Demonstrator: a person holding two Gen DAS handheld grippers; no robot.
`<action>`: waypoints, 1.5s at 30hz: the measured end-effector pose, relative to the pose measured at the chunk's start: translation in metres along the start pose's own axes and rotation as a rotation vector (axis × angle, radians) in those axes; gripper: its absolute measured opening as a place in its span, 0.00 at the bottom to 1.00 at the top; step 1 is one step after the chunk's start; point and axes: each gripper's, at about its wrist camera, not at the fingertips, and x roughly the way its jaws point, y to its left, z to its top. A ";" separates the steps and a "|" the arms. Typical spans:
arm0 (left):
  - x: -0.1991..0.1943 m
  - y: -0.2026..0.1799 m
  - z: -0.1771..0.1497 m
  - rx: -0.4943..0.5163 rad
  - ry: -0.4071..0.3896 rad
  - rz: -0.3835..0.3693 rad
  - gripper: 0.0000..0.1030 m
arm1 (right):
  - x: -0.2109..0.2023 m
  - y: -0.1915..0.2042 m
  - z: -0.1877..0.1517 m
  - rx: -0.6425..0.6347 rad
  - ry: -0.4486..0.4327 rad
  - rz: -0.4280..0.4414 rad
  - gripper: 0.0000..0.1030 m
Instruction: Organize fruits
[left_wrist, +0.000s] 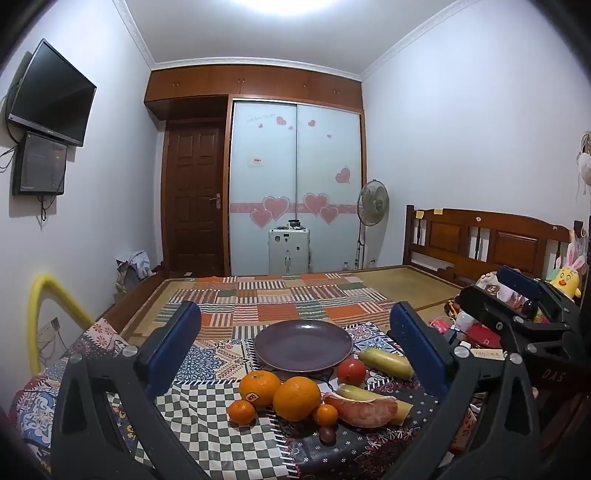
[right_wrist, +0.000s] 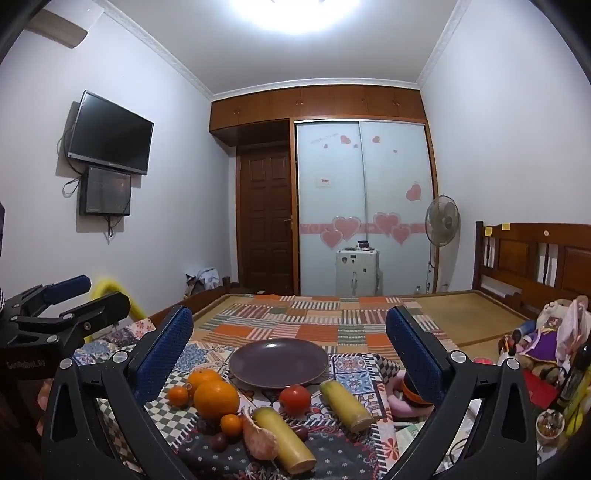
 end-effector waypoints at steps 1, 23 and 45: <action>0.000 0.000 0.000 0.000 -0.002 0.002 1.00 | -0.001 0.000 0.000 0.006 0.000 0.003 1.00; 0.001 -0.001 -0.001 -0.001 -0.002 -0.007 1.00 | -0.002 -0.002 0.001 -0.002 0.000 -0.008 1.00; -0.003 -0.007 0.000 0.007 -0.010 -0.015 1.00 | -0.005 0.002 0.000 -0.011 -0.011 -0.003 1.00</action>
